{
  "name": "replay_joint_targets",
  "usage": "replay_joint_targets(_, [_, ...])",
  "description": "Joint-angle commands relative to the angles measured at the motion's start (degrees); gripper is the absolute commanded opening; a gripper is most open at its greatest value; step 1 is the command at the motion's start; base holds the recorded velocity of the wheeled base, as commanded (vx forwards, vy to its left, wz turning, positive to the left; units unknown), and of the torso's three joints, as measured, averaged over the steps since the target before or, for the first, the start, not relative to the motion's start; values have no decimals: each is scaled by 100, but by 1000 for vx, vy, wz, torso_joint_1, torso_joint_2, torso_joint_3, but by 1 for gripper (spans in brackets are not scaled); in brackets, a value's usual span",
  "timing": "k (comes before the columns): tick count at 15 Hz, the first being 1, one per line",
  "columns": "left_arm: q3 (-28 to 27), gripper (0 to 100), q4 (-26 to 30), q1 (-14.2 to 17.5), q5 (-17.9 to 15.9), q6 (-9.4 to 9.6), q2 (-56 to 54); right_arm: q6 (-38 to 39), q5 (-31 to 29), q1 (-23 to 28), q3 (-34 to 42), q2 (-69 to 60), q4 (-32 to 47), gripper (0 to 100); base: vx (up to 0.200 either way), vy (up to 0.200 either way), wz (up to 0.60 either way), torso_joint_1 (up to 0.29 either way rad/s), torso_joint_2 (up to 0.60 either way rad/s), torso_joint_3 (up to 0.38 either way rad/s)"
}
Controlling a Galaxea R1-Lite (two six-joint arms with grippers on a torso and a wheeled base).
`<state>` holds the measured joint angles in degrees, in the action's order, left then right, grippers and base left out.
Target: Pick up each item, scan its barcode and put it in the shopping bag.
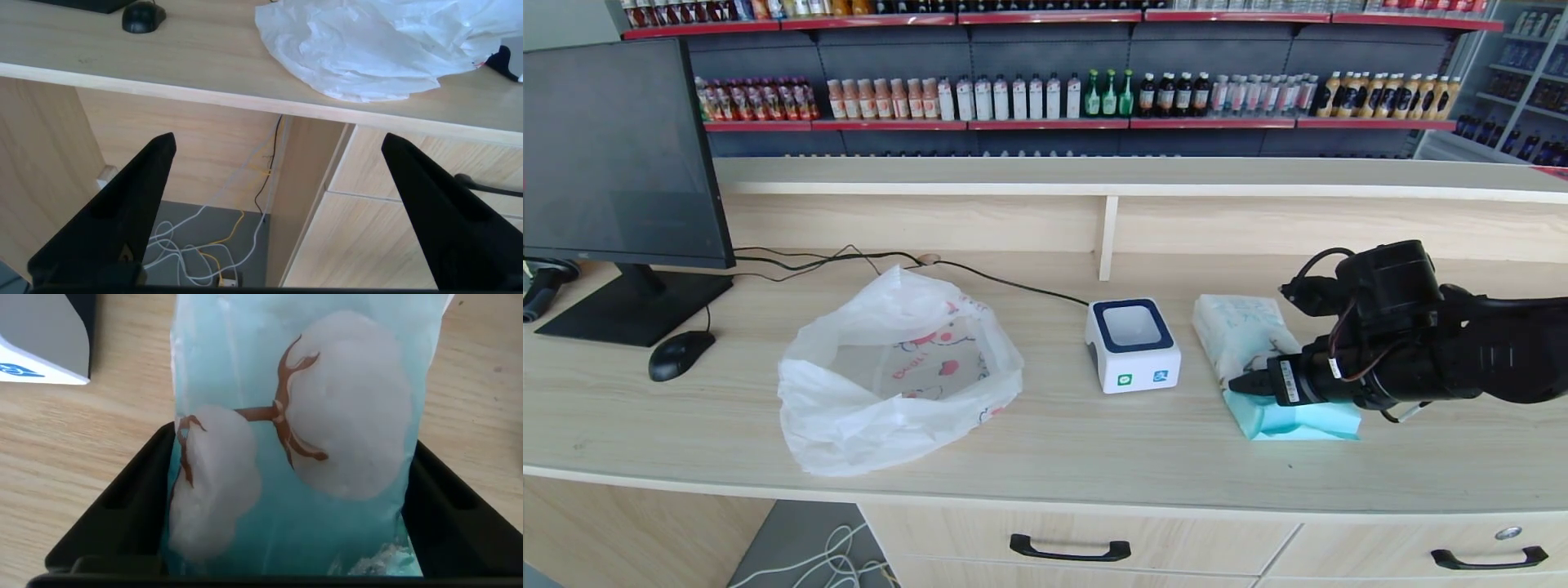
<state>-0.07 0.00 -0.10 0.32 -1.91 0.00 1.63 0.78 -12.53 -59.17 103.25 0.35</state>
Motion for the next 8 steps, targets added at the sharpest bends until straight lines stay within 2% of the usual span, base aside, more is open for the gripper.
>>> replay_joint_targets(1, [-1, 100, 0, 1, 3, -2, 0, -5, 10, -4, 20, -25, 0, 0, 0, 0, 0, 0, 0, 0])
replay_joint_targets(8, [-1, 100, 0, 1, 3, -2, 0, 4, 27, -4, 90, -649, -9, 0, 0, 0, 0, 0, 0, 0])
